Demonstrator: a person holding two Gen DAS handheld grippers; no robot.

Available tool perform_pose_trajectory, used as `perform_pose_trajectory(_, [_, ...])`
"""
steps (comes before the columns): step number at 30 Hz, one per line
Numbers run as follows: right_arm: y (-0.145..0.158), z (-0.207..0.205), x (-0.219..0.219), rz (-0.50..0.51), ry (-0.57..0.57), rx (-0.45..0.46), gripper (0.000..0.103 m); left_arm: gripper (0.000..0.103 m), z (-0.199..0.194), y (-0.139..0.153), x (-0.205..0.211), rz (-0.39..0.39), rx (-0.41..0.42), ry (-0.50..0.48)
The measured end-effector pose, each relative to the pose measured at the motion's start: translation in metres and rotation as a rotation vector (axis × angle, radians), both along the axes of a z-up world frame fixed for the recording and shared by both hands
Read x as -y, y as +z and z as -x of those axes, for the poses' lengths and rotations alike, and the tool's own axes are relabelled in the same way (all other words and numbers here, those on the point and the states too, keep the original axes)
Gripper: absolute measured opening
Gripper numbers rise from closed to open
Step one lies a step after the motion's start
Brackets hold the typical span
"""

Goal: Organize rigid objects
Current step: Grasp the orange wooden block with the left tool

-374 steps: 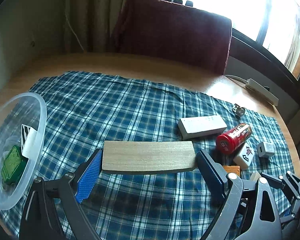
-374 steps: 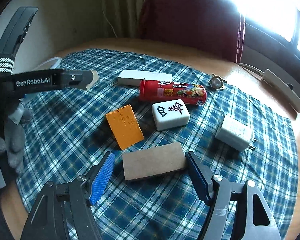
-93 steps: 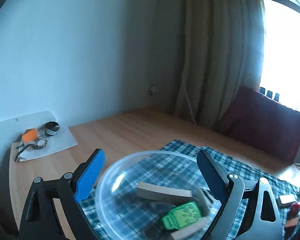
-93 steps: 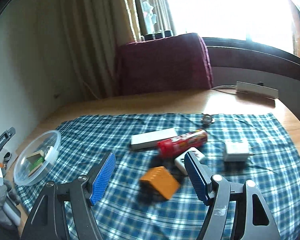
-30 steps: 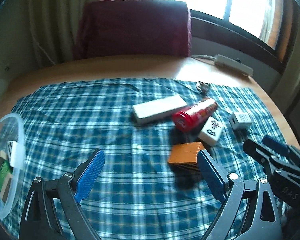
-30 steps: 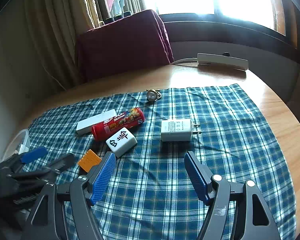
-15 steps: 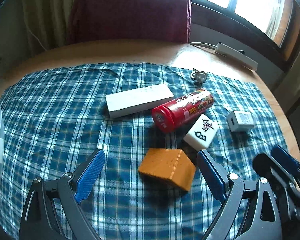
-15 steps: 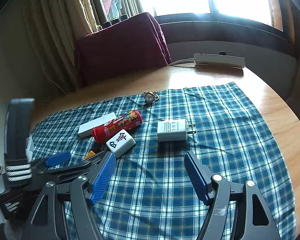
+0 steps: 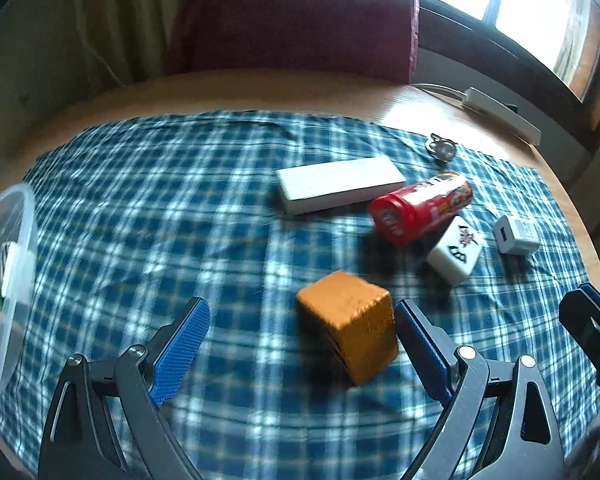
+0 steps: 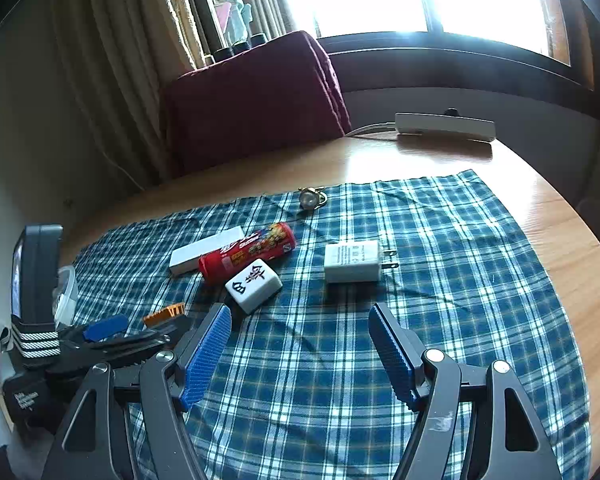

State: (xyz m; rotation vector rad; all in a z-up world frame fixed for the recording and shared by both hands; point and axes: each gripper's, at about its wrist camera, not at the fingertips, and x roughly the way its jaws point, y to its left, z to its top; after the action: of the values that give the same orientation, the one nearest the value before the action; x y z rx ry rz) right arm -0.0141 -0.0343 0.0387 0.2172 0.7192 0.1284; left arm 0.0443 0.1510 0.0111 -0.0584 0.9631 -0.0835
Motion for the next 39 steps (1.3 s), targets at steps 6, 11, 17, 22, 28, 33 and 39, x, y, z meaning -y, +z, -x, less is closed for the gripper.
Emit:
perform_pose_trajectory(6, [-0.004, -0.002, -0.004, 0.013, 0.009, -0.015, 0.075, 0.094, 0.008, 0.008, -0.010, 0.023, 0.038, 0.010])
perform_pose_trajectory(11, [-0.007, -0.004, -0.005, 0.015, 0.015, -0.024, 0.075, 0.073, 0.005, 0.007, -0.008, 0.068, 0.034, -0.019])
perform_pose_trajectory(17, [-0.009, -0.005, -0.007, 0.015, 0.031, -0.026, 0.074, 0.046, 0.003, 0.004, 0.000, 0.109, 0.031, -0.075])
perform_pose_trajectory(22, [-0.010, -0.005, -0.010, 0.016, 0.053, -0.020, 0.075, 0.037, 0.006, 0.006, 0.004, 0.104, 0.052, -0.101])
perform_pose_trajectory(28, [-0.013, -0.006, -0.011, 0.006, 0.075, -0.024, 0.074, 0.034, 0.013, 0.011, -0.008, 0.097, 0.091, -0.082])
perform_pose_trajectory(33, [-0.017, -0.009, -0.013, -0.002, 0.101, -0.037, 0.075, 0.034, 0.020, 0.020, -0.028, 0.094, 0.140, -0.033])
perform_pose_trajectory(39, [-0.021, -0.016, -0.014, -0.003, 0.119, -0.065, 0.074, 0.034, 0.025, 0.022, -0.044, 0.087, 0.172, -0.001])
